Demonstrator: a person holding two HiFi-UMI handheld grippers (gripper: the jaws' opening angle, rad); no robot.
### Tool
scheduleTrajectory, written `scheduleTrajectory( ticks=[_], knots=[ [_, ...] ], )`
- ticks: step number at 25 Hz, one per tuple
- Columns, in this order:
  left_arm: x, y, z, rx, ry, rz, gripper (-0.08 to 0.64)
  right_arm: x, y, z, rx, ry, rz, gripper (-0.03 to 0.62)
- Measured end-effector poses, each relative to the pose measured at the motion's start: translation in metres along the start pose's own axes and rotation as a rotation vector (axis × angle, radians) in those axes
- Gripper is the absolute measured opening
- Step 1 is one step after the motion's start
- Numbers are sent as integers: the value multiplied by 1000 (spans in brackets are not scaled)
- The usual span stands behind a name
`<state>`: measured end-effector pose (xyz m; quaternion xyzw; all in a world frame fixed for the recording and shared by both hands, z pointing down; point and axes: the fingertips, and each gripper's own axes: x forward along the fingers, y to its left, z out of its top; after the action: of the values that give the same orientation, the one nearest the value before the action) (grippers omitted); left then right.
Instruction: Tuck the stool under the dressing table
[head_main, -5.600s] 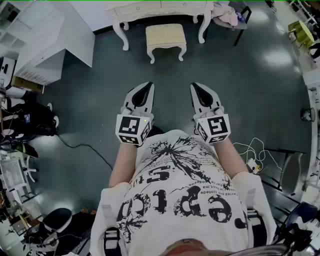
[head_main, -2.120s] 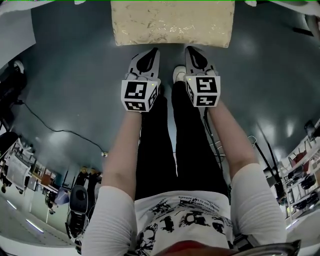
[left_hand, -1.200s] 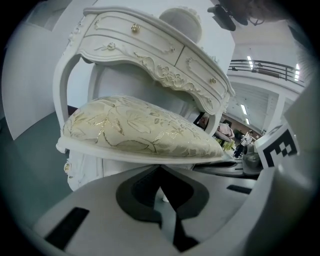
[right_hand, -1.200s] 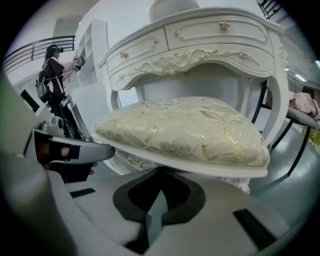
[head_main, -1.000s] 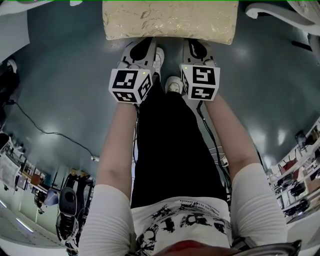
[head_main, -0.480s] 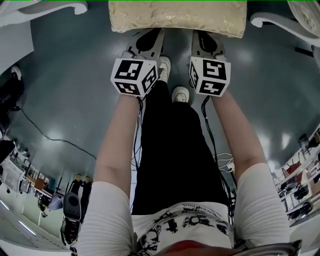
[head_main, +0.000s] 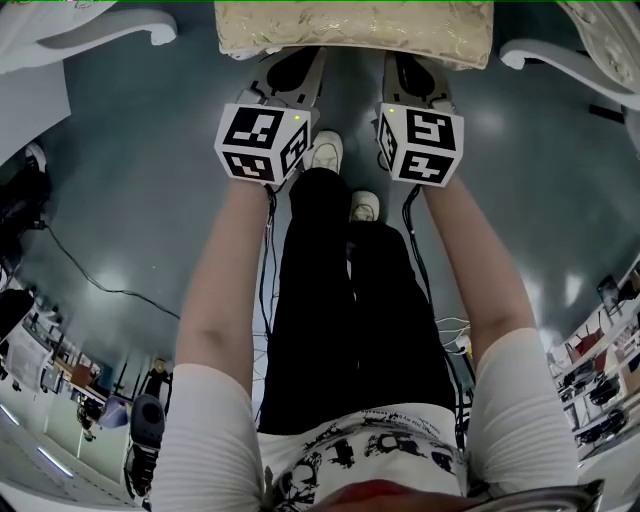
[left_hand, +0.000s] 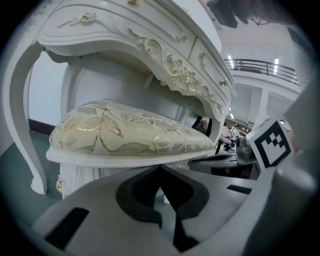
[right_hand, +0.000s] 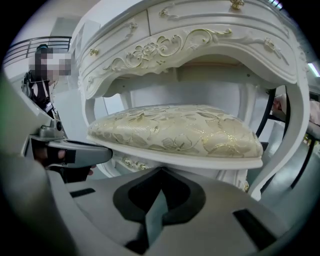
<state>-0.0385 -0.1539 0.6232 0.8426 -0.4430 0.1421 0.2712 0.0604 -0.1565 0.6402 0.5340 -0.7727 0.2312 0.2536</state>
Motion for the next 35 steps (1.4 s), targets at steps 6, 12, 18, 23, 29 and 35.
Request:
scheduleTrajectory(
  ticks=[6, 12, 18, 23, 29, 35],
  knots=[
    [16, 16, 16, 2, -27, 14, 17, 20, -5, 17, 7, -24, -1, 15],
    [30, 30, 27, 26, -40, 29, 17, 34, -8, 28, 7, -55, 15, 15],
    [44, 40, 40, 48, -46, 45, 17, 48, -14, 42, 10, -66, 2, 16],
    [48, 46, 45, -29, -55, 71, 17, 55, -14, 47, -12, -65, 31, 15],
    [35, 41, 43, -103, -56, 98, 17, 44, -14, 49, -31, -61, 12, 15],
    [-10, 8, 43, -106, -30, 98, 17, -14, 11, 54, -3, -79, 78, 15]
  ],
)
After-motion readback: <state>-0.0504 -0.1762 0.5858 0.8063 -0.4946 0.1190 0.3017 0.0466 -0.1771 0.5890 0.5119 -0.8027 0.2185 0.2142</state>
